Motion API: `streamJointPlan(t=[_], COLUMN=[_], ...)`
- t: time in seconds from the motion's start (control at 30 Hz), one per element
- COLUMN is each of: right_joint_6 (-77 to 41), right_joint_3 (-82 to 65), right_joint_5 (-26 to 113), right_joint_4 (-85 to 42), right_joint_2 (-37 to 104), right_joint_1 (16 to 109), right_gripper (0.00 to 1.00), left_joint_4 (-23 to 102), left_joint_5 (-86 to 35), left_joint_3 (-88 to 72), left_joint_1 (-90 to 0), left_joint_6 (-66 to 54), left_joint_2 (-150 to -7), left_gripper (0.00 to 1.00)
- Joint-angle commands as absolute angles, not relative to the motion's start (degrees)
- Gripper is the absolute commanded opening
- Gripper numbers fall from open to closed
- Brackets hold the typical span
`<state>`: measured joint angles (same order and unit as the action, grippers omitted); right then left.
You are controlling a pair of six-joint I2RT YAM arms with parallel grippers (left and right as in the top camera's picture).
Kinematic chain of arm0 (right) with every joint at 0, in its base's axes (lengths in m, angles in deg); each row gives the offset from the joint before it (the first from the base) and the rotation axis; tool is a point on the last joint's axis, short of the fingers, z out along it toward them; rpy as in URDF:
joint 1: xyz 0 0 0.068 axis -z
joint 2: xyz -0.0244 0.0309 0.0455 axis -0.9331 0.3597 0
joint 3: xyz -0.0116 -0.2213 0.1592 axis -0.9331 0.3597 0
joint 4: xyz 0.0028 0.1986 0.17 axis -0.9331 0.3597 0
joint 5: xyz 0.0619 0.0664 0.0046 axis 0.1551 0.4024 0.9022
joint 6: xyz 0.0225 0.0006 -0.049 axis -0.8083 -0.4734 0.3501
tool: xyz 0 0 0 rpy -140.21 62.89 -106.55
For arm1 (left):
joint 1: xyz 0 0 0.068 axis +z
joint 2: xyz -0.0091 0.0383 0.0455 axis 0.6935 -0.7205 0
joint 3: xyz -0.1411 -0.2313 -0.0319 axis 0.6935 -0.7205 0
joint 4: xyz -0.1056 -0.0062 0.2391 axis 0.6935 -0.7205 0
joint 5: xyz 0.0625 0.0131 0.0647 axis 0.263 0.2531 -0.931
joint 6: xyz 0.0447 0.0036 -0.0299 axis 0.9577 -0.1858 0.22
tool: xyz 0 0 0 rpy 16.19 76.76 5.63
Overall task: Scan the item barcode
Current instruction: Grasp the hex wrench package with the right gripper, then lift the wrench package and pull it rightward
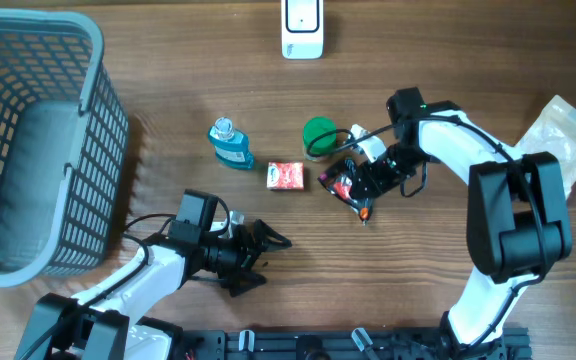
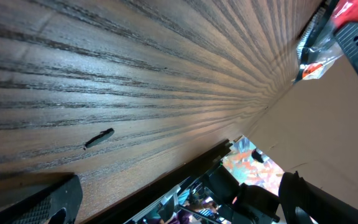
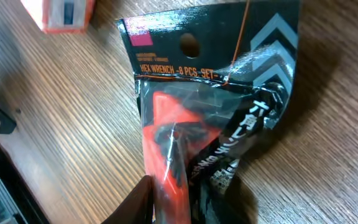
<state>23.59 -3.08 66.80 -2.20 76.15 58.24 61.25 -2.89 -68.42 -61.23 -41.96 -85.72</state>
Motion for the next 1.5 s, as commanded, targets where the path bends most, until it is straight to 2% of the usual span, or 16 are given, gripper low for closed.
streamJointPlan(t=[0.0,0.03,0.07,0.3,0.4,0.5,0.6,0.7,0.93,1.1,1.2,1.33,1.47], right_joint_6=[21.6,21.4,21.3,19.8,18.9,18.3,18.0,13.0,12.5,11.9,8.4,-6.8,-31.0], right_joint_3=[-2.1,-2.1,-2.1,-2.1,-2.1,-2.1,-2.7,-4.4,-5.2,-5.2,-5.2,-5.2,-5.2], right_joint_5=[62.3,62.1,62.1,62.2,62.2,65.0,72.2,79.5,89.6,115.1,124.0,128.2,123.4], right_joint_4=[-4.0,-4.2,-4.3,-4.0,-4.0,-4.1,-4.1,-3.2,8.5,16.2,18.3,19.0,21.9], right_joint_2=[77.5,77.5,77.5,77.5,77.5,77.5,77.5,77.4,76.3,76.1,76.1,76.0,76.0], right_joint_1=[58.1,58.1,58.1,58.1,58.1,58.1,58.1,58.1,60.5,65.3,65.8,65.7,65.7], right_gripper=[0.3,0.34,0.33,0.1,0.05,0.05,0.04,0.05,0.05,0.05,0.05,0.05,0.05], left_joint_4=[62.3,62.3,62.3,62.3,62.3,62.3,62.3,62.2,62.0,62.0,62.1,62.0,62.0], left_joint_5=[-21.6,-21.6,-21.6,-21.8,-21.8,-21.8,-21.8,-21.8,-21.8,-21.7,-21.7,-21.5,-20.9], left_joint_3=[-71.2,-71.2,-71.2,-71.2,-71.2,-71.2,-71.2,-71.2,-71.2,-71.2,-71.2,-71.2,-71.2], left_joint_1=[-61.5,-61.5,-61.5,-61.5,-61.5,-61.5,-61.5,-61.5,-61.5,-61.5,-61.5,-61.5,-61.5], left_joint_6=[-36.1,-36.1,-36.1,-36.1,-36.1,-36.1,-36.1,-36.1,-36.1,-36.3,-36.6,-37.9,-39.6], left_joint_2=[-88.4,-88.4,-88.4,-88.4,-88.4,-88.4,-88.4,-88.4,-88.4,-88.4,-88.4,-88.4,-88.4], left_gripper=[1.0,1.0,1.0,1.0,1.0,1.0,1.0,1.0,1.0,1.0,1.0,1.0,1.0])
